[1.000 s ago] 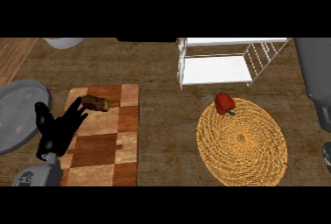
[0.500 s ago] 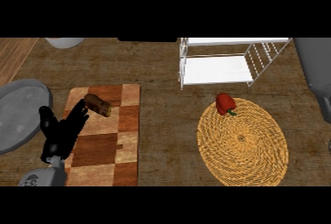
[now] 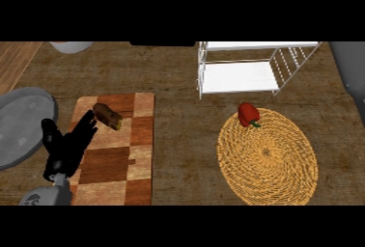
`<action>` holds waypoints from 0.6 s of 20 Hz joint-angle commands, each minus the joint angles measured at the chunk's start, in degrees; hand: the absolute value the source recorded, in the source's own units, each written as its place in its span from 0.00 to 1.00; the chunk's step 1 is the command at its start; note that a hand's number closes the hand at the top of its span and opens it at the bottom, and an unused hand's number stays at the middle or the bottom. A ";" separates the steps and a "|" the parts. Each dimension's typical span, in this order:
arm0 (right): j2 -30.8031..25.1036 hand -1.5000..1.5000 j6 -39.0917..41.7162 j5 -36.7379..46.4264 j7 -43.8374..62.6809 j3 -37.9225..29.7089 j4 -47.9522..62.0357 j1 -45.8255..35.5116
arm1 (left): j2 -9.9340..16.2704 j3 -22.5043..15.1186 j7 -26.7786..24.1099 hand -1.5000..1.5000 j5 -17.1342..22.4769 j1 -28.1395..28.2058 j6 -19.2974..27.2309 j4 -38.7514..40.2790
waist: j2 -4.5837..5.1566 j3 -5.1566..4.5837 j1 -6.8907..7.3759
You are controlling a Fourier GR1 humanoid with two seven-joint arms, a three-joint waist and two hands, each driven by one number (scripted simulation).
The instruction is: Pick the croissant from the placemat and place it in the tiered shelf
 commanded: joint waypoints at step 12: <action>-1.60 0.00 -4.68 -17.33 0.84 -17.36 0.12 -2.12 | 1.47 0.45 -1.25 0.50 0.49 3.64 -2.43 -0.56 | 0.01 -0.11 0.10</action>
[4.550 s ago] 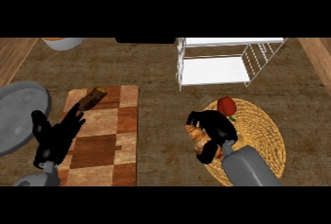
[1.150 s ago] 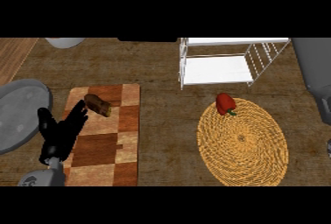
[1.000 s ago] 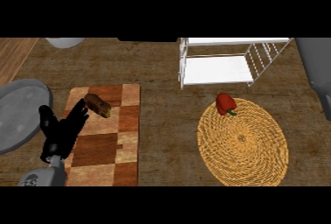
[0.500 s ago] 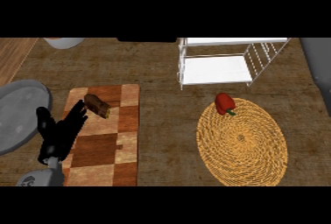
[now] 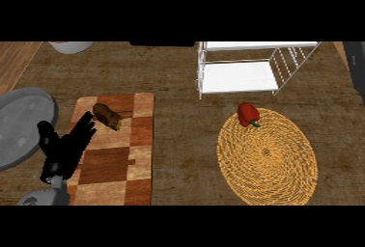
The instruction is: Pick the croissant from the placemat and place it in the tiered shelf
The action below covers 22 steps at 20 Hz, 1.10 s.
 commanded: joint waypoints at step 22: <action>-24.00 0.00 -1.75 -13.31 2.14 -14.30 -0.62 7.53 | -0.28 0.40 0.56 0.50 -0.30 2.23 0.30 -0.12 | -0.08 -0.11 -0.80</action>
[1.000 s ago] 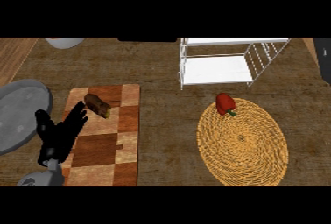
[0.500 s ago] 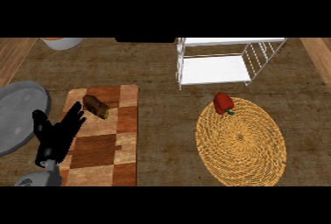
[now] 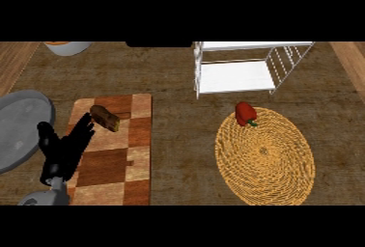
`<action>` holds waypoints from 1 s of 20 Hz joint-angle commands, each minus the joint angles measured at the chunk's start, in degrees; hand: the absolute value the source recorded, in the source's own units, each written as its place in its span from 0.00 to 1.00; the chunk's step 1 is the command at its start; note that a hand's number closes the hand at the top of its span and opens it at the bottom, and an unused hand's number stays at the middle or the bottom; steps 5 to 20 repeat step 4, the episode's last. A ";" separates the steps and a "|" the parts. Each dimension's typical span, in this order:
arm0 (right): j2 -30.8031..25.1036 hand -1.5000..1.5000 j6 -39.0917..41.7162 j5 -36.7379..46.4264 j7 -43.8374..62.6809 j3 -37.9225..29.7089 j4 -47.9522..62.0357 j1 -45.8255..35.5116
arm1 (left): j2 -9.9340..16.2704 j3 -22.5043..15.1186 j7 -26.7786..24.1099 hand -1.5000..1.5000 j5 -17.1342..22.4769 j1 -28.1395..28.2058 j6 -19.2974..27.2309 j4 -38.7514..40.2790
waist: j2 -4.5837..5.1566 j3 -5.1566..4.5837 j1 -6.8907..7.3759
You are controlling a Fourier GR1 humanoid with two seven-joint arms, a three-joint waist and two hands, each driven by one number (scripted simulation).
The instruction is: Pick the croissant from the placemat and place it in the tiered shelf
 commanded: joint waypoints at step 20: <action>-10.75 0.00 13.60 -5.82 -3.89 -3.66 1.97 6.10 | 0.09 0.01 3.10 0.50 0.53 -0.83 -0.01 -0.52 | 0.29 -0.10 0.02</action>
